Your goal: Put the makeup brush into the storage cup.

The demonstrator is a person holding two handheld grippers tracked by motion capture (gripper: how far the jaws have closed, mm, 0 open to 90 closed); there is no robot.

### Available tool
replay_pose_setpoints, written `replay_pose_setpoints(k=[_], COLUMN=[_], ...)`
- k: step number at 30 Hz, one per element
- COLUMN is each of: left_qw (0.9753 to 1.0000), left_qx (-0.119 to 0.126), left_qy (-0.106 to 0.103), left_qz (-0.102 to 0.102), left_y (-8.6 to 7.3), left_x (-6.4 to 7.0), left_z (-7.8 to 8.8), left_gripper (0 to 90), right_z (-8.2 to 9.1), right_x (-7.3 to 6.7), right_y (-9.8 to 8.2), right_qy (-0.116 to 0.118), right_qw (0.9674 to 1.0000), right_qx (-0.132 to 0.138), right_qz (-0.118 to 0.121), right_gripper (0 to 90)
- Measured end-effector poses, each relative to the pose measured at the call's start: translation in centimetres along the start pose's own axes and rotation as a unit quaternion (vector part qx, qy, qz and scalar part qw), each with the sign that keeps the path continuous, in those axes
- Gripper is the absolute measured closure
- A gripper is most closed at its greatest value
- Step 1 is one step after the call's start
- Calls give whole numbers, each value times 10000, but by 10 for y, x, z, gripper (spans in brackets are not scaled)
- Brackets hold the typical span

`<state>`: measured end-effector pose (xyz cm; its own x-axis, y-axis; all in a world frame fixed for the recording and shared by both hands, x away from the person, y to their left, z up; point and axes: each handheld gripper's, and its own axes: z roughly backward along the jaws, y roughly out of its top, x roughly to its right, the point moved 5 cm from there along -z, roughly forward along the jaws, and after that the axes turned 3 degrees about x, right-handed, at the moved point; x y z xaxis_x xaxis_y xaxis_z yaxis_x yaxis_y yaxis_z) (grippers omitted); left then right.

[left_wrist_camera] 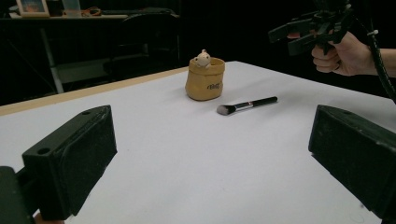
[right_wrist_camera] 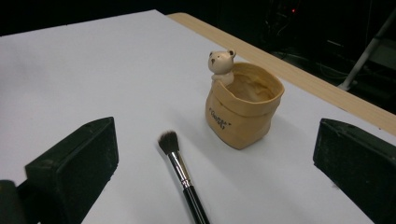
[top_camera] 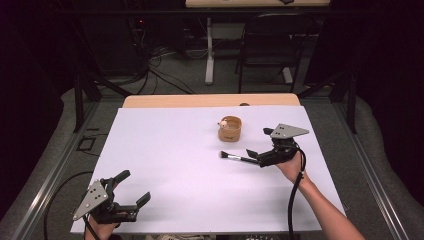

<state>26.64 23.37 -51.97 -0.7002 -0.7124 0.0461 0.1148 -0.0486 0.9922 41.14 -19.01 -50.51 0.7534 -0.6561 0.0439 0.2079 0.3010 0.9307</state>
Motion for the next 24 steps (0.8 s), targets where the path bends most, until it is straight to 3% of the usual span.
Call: replay_pose_setpoints(k=[6,17,24], left_qw=[10000,10000,10000], left_qx=[1,-4,-7], left_qy=[-1,9,8], left_qz=[-5,-10,-7], left_y=[0,0,0], left_x=[0,0,0], left_z=[0,0,0], left_gripper=[8,8,7], right_z=[-7,-20,-24], right_x=[2,2,3], right_y=[-1,-2,1], right_qy=[74,299,270], right_qw=[9995,9956,9962], right_qx=[-307,-877,-808], right_qz=[1,131,172], right_gripper=[0,0,0])
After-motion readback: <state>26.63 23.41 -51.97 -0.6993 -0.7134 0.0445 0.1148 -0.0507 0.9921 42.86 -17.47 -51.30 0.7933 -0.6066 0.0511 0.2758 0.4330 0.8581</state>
